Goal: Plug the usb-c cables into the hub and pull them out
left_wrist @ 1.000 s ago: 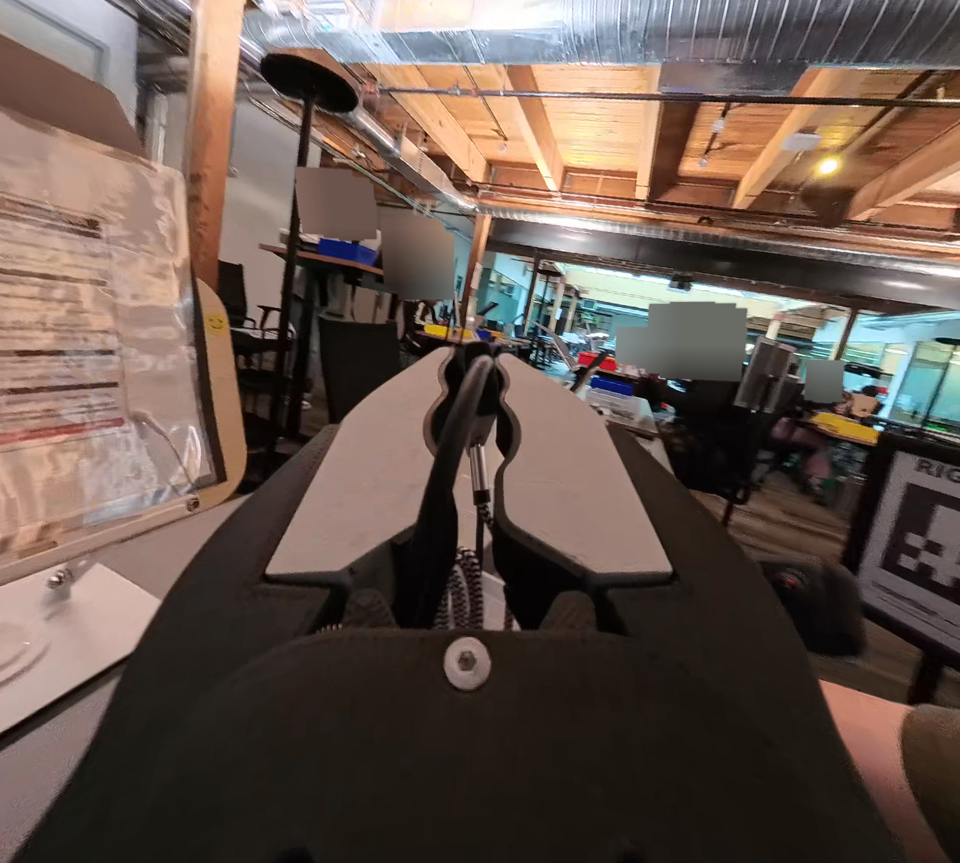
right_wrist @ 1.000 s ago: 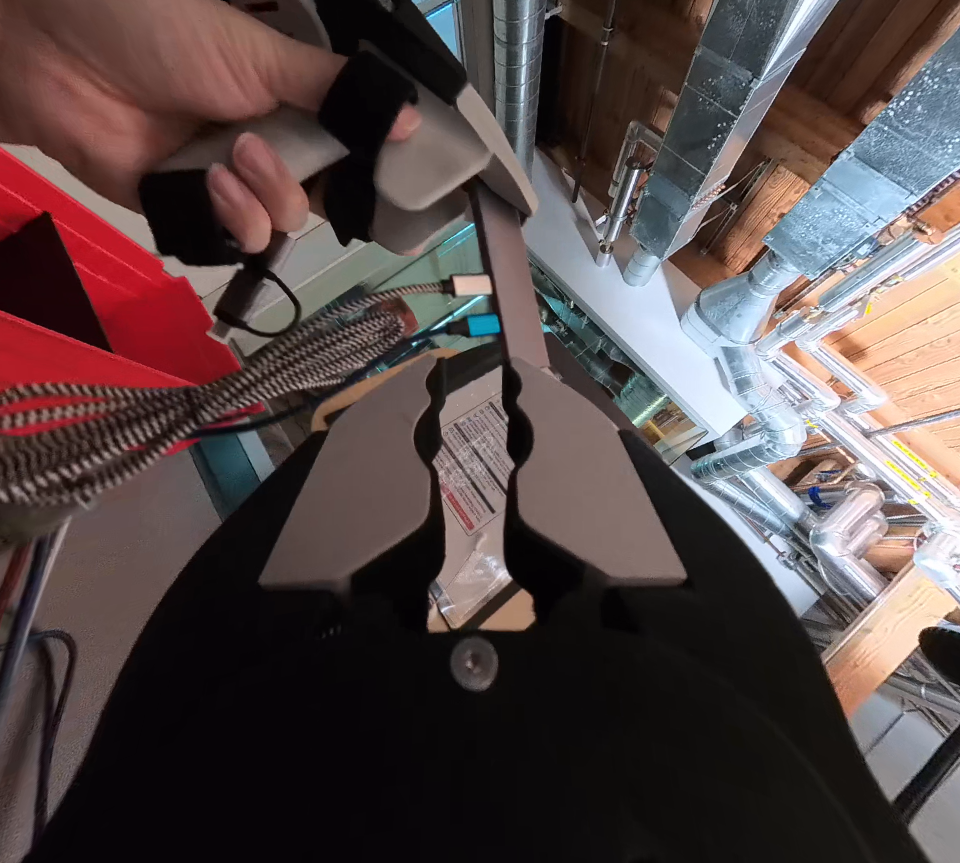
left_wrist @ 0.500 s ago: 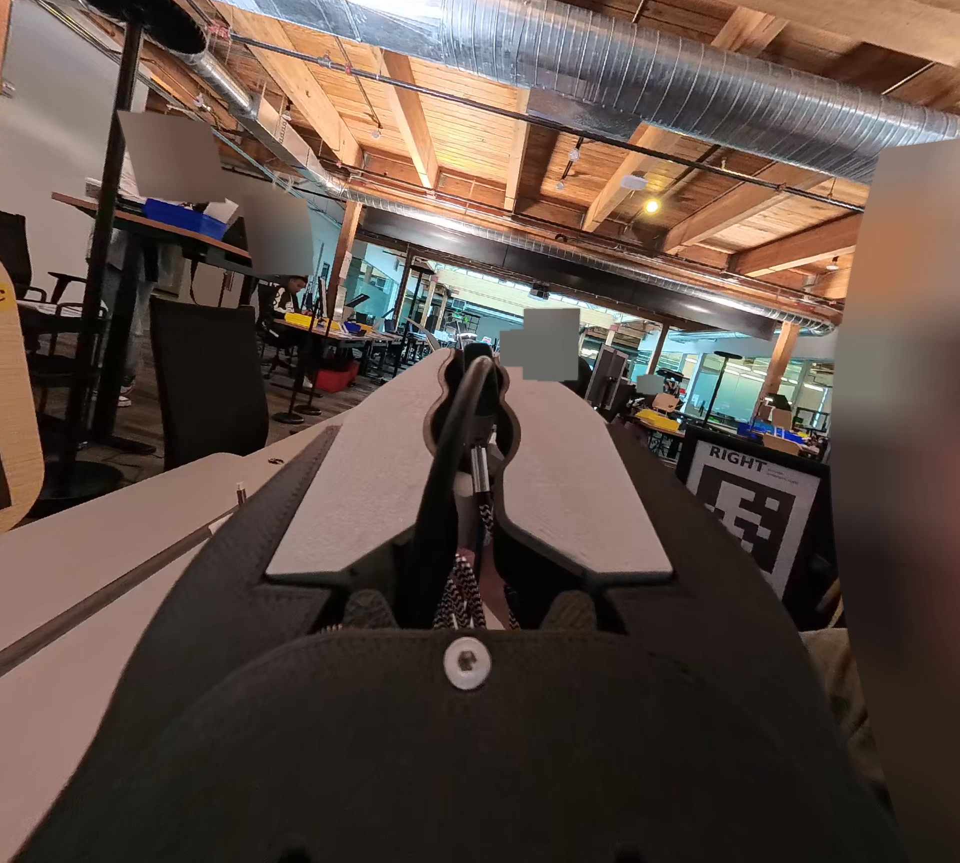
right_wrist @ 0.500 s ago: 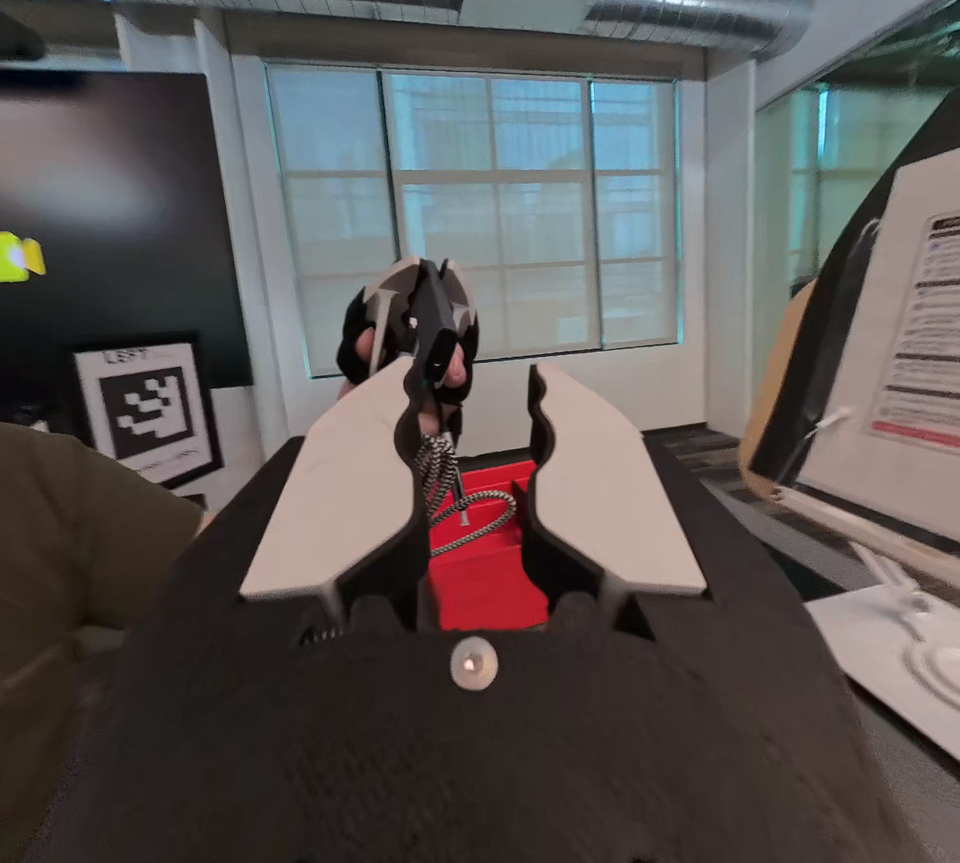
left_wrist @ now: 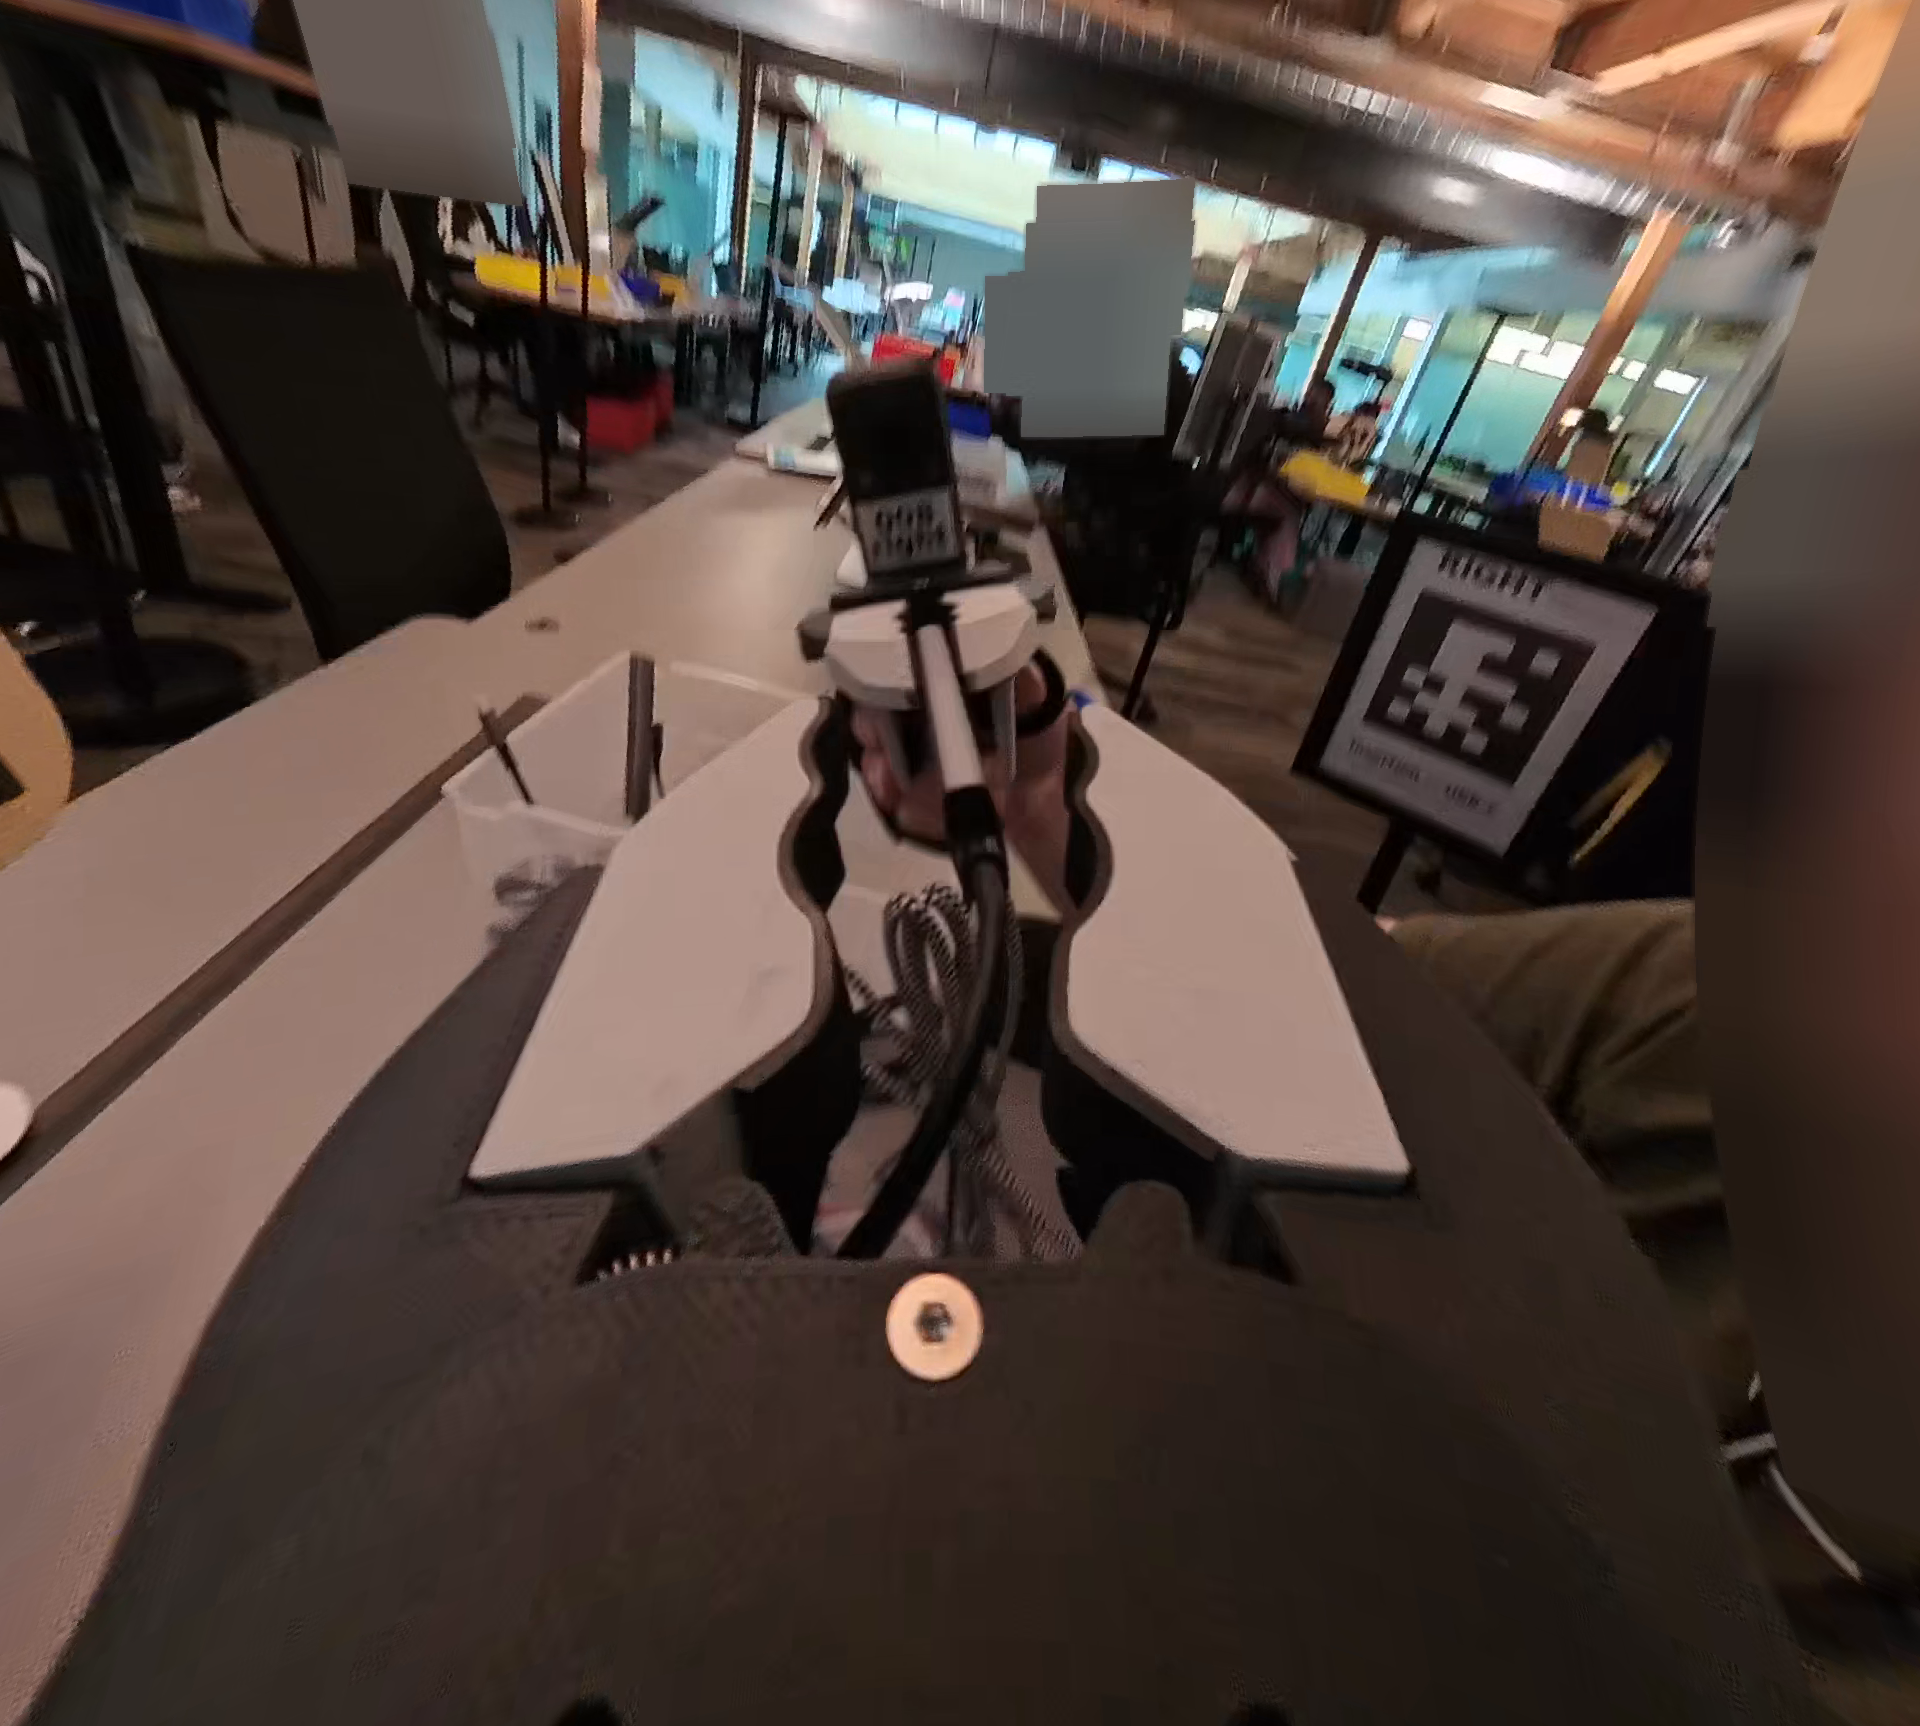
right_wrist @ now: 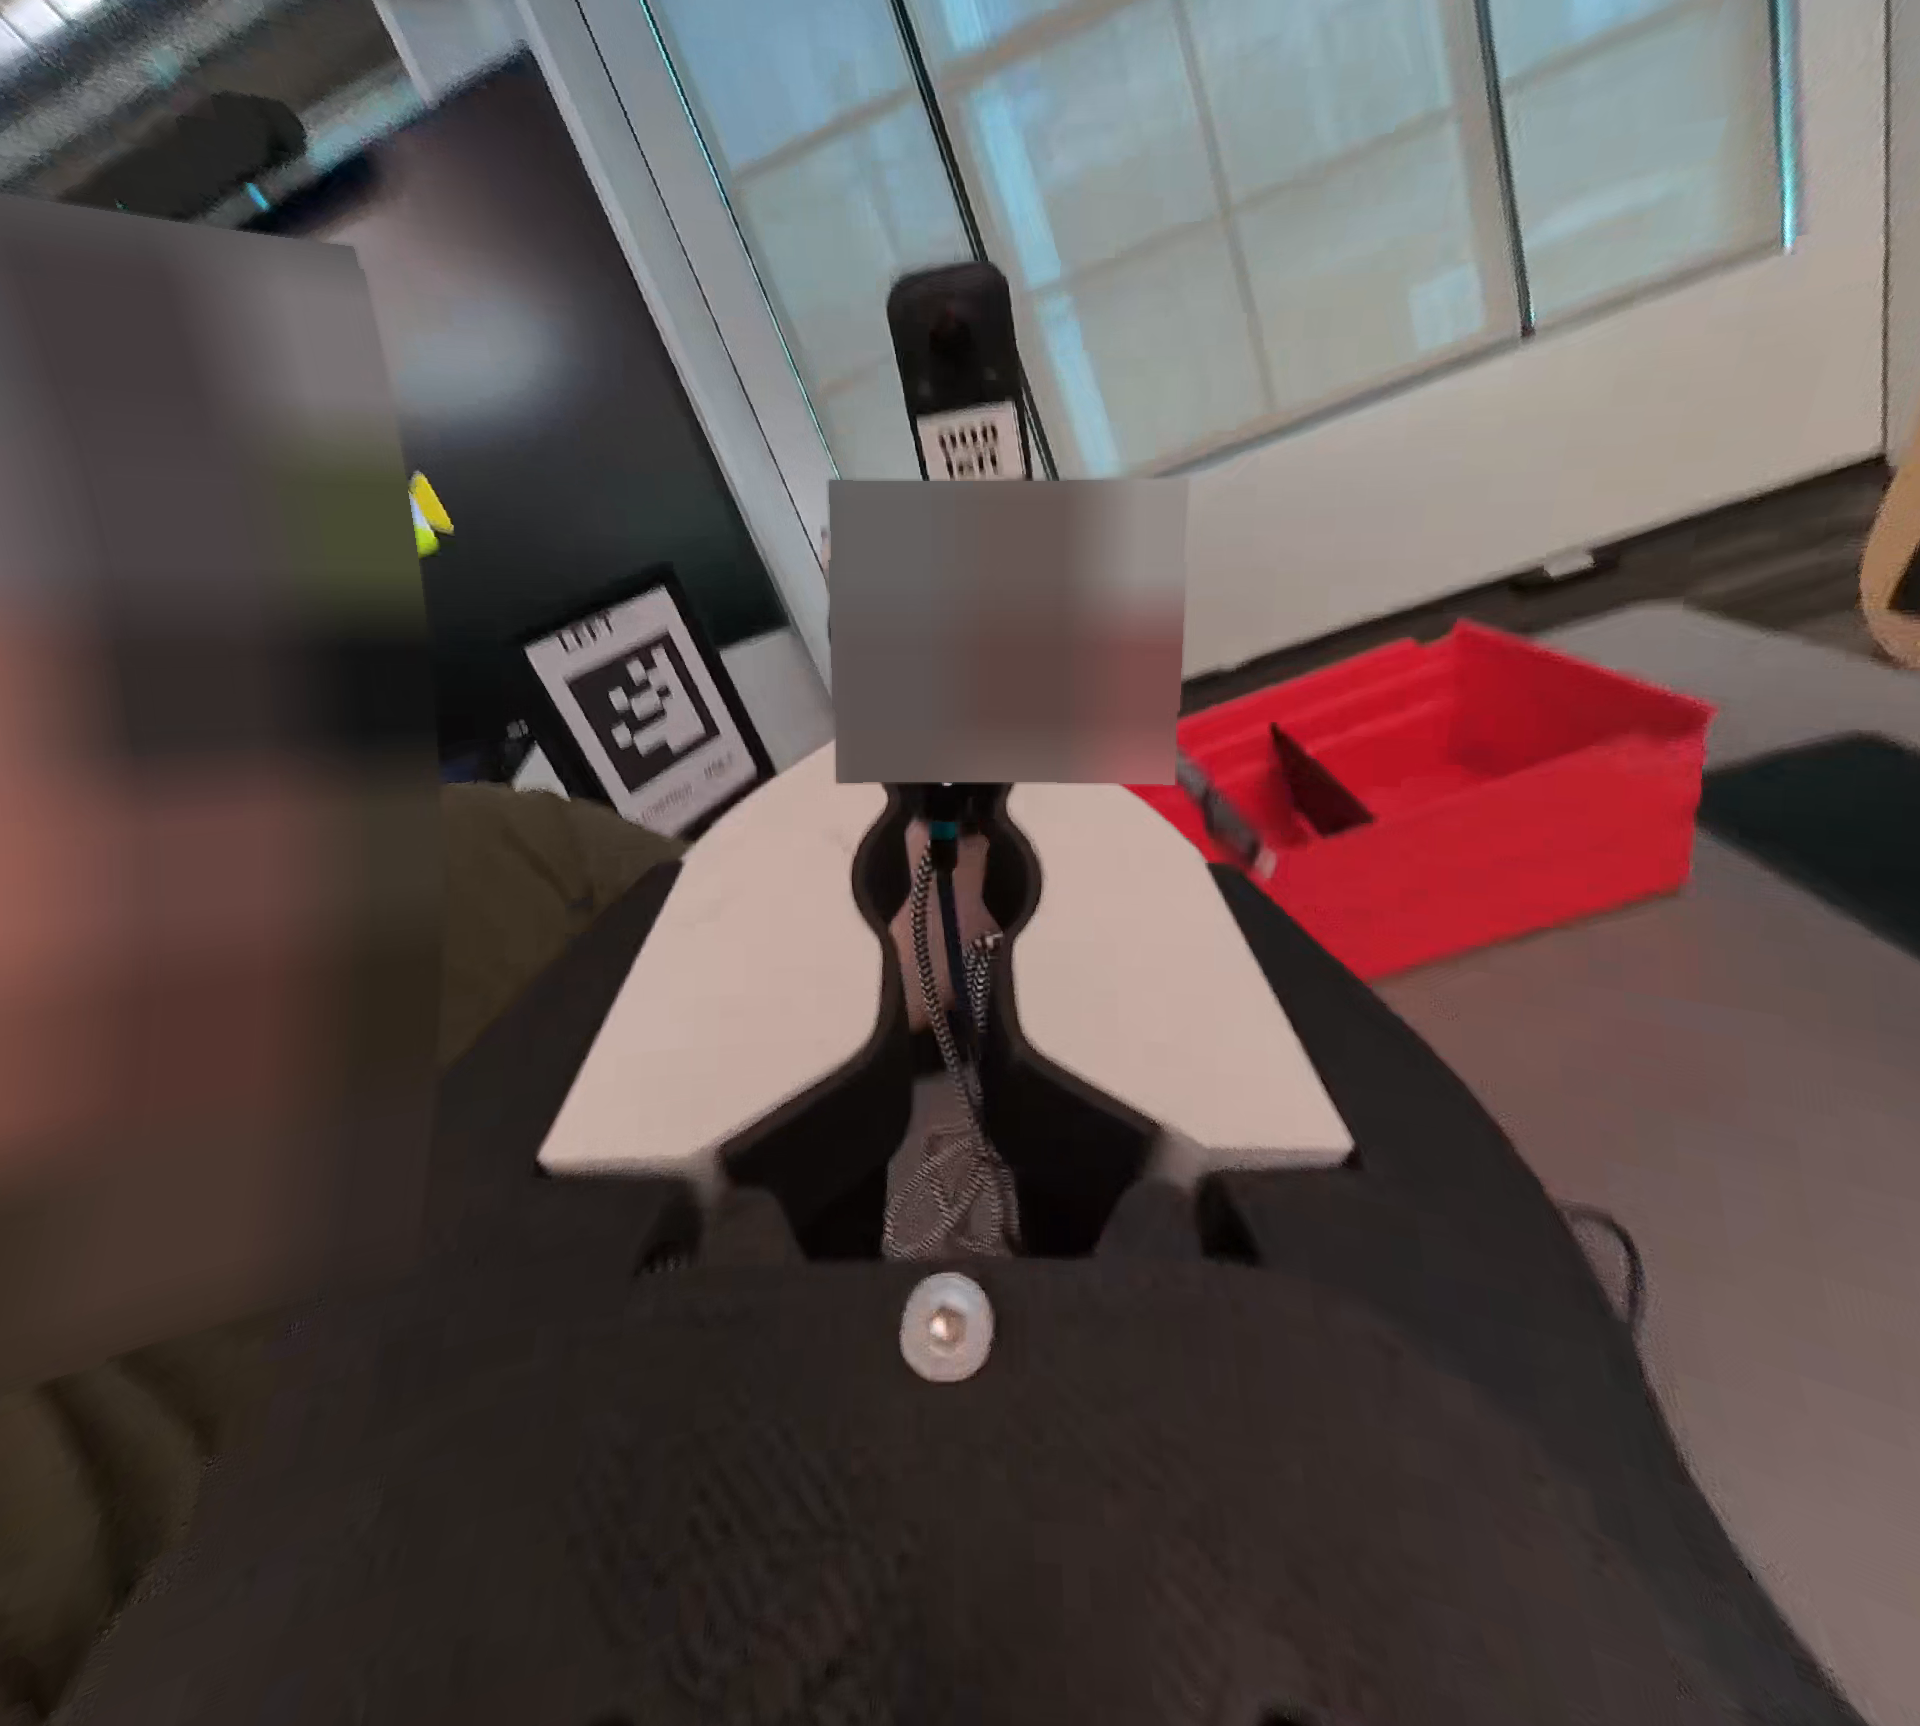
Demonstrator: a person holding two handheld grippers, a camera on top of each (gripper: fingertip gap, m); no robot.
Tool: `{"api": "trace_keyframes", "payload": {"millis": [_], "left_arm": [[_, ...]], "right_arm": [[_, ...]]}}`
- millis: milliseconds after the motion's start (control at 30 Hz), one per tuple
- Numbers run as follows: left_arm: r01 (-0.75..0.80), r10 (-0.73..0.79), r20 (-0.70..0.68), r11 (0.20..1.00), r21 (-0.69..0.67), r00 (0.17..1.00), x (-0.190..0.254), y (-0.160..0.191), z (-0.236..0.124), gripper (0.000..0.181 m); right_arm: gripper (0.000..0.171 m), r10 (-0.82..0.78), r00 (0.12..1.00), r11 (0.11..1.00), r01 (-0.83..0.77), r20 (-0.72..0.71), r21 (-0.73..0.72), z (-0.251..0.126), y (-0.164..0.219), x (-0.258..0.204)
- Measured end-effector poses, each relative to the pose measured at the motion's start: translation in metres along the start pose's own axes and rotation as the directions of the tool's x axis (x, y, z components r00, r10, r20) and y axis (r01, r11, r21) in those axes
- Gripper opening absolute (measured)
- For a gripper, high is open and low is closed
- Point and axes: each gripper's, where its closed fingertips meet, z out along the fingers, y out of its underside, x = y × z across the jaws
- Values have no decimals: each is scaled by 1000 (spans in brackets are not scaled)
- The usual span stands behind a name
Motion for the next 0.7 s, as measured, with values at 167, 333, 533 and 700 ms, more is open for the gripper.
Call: {"api": "trace_keyframes", "payload": {"millis": [167,333,533,700], "left_arm": [[-21,25,9,960,-278,1000,-5,43,1,37],[-18,19,-3,834,-552,1000,-13,106,20,26],[55,-102,-44,794,-606,994,-12,121,26,9],[306,-333,-25,893,-329,943,-38,73,20,8]], "right_arm": [[10,-78,993,942,45,-88,-332,-4,43,6],[10,-121,986,869,49,-114,-493,-2,71,12],[10,-216,971,860,138,-106,-491,1,68,21],[14,-684,628,724,647,-370,-238,5,-8,21]]}}
